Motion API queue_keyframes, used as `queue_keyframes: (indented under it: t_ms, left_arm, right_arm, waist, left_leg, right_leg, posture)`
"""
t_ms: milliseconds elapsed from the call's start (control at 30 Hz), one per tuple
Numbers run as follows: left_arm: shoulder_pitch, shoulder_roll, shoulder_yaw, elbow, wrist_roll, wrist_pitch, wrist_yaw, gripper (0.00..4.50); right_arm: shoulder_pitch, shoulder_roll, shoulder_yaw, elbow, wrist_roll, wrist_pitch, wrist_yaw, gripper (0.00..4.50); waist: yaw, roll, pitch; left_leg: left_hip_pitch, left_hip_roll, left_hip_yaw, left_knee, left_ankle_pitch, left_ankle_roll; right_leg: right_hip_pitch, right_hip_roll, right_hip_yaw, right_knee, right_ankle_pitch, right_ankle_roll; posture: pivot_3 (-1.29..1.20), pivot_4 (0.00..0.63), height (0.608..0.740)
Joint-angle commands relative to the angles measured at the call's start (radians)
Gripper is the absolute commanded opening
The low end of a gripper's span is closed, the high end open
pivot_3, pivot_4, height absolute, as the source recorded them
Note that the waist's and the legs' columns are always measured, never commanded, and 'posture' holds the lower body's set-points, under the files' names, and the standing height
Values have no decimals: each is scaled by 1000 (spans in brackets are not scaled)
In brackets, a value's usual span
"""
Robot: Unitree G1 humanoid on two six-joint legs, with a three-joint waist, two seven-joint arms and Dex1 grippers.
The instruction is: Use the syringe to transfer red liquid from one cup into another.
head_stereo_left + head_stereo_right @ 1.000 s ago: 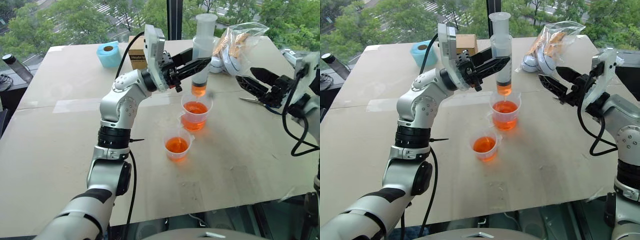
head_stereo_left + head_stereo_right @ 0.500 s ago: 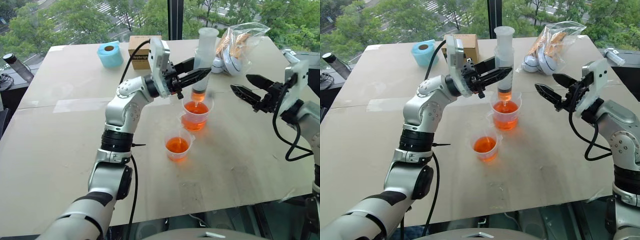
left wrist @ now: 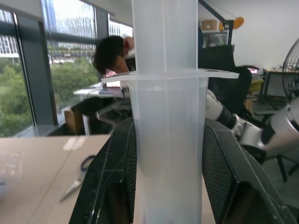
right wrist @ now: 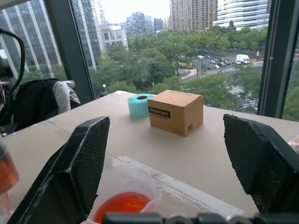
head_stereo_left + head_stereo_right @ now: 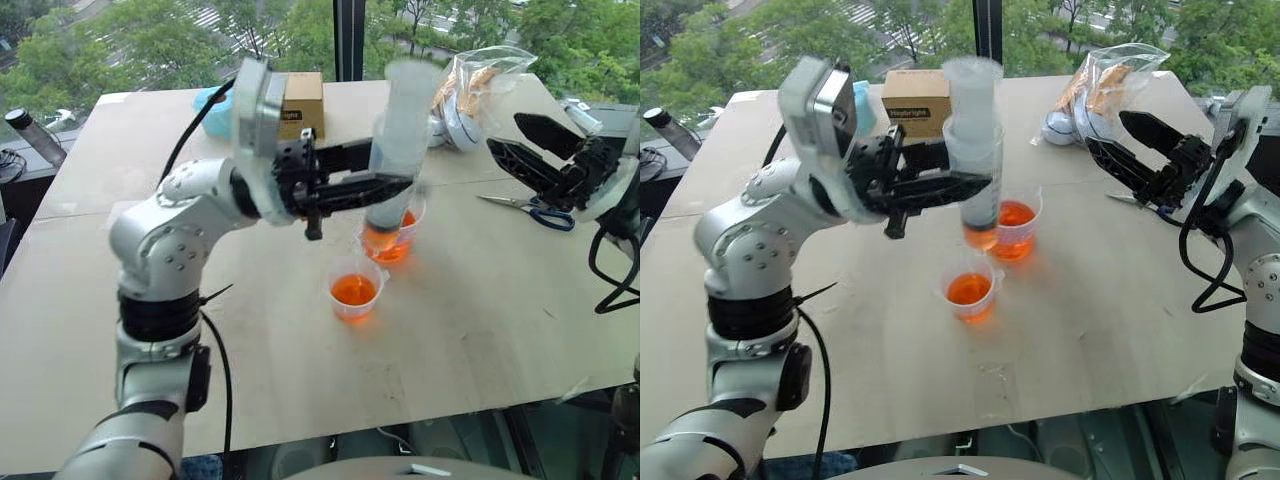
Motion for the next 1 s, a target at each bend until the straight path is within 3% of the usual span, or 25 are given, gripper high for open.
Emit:
queue_keyframes:
  t_ms: [33, 200, 367, 633, 1000]
  left_arm:
    - [58, 35, 35, -87, -32, 1, 30, 1450]
    - [143, 28, 31, -122, -20, -23, 86, 1450]
    - [191, 18, 16, -110, 18, -67, 95, 1450]
    - [233, 23, -17, -114, 55, -116, 68, 1450]
    - [236, 17, -50, -62, 127, -185, 33, 1450]
  right_arm:
    - [-69, -12, -29, -20, 94, 35, -4, 4095]
    - [-144, -19, -34, -40, 225, 101, -42, 4095]
    - [-209, -56, 33, -116, 472, 252, -114, 4095]
    - [-287, -65, 205, -143, 439, 329, -185, 4095]
    - [-336, -24, 244, -130, 481, 347, -241, 4095]
  waist:
    - [1, 0, 0]
    - [6, 0, 0]
    - [5, 0, 0]
    - [3, 0, 0]
    - [3, 0, 0]
  left_leg:
    - [0, 0, 0, 0, 0, 0]
    - [0, 0, 0, 0, 0, 0]
    - [0, 0, -1, 0, 0, 0]
    - [0, 0, -1, 0, 0, 0]
    - [0, 0, -2, 0, 0, 0]
  right_leg:
    - [0, 0, 0, 0, 0, 0]
    - [1, 0, -1, -1, 0, 0]
    - [1, -1, -2, -1, 0, 0]
    - [3, -1, -2, -1, 0, 0]
    - [3, -1, -2, -2, 0, 0]
  posture:
    - [0, 150, 740]
    - [0, 150, 740]
    - [0, 150, 740]
    - [0, 150, 740]
    - [0, 150, 740]
